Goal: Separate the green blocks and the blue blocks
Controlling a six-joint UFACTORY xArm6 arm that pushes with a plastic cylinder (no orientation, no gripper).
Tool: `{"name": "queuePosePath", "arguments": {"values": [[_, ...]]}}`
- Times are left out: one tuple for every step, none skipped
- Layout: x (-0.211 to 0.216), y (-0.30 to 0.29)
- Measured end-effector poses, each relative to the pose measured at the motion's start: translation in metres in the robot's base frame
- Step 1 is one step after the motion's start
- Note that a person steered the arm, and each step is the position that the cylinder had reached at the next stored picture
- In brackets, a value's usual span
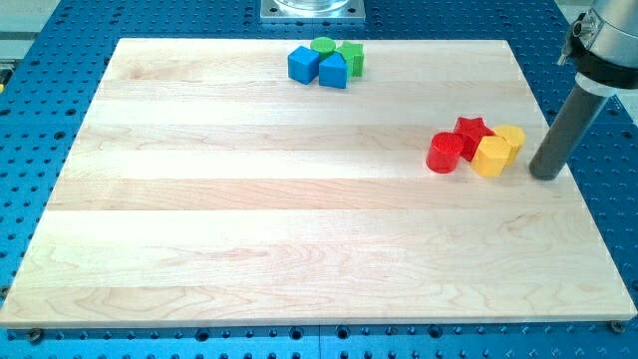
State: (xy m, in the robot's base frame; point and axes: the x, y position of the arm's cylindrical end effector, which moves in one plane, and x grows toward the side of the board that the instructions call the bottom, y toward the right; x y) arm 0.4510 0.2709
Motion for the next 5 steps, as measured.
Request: {"name": "queuePosePath", "arguments": {"values": [[0.0,0.0],[0.0,-0.011],[0.0,-0.014],[0.001,-0.017],[0.001,-0.017]]}}
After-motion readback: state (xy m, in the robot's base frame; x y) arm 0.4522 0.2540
